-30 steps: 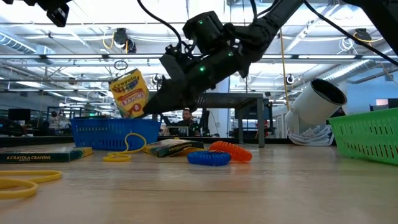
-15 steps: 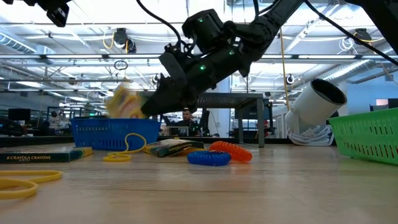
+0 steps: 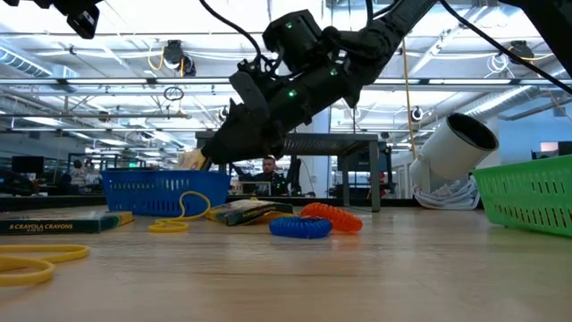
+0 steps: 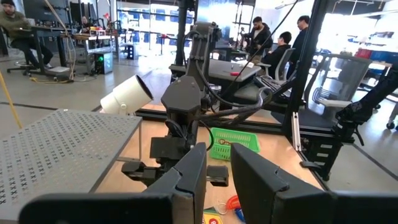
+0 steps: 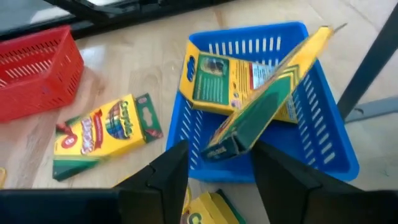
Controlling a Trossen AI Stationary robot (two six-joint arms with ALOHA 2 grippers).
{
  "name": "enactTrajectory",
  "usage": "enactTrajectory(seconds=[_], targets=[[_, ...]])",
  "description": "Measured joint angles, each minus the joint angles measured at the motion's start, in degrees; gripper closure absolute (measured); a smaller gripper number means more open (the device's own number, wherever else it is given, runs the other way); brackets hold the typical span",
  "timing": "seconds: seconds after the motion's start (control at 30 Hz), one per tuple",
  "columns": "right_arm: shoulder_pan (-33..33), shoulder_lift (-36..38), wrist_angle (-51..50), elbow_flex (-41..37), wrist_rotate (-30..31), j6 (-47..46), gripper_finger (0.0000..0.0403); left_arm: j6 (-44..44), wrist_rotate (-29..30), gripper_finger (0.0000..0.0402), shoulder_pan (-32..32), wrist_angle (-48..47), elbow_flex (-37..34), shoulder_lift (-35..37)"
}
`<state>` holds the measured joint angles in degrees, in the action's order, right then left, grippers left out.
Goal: Pick & Place Office Desk Supplies
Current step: Put the yellow crayon box into the blue bin, then adjust the blue bin
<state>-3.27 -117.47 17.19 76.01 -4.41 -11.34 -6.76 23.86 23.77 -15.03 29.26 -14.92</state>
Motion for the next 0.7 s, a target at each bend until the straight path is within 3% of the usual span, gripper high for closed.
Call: enactTrajectory(seconds=[0.1,0.43,0.7], targets=[[0.0,1.7,-3.9,-0.1,0.9,0.2,0.0242,-0.7,0.0,0.0321,0.0,-0.1,0.0,0.0],[0.9,9.1,-14.5,-0.1,13.4,4.5,0.0237,-1.2,-1.1,0.0321,0.0,-0.2,0.0,0.0],[3.1,15.7,-18.0,0.0,13.6,4.1,0.0238,-1.2,-1.1,0.0321,0.0,-0.3,0.0,0.0]])
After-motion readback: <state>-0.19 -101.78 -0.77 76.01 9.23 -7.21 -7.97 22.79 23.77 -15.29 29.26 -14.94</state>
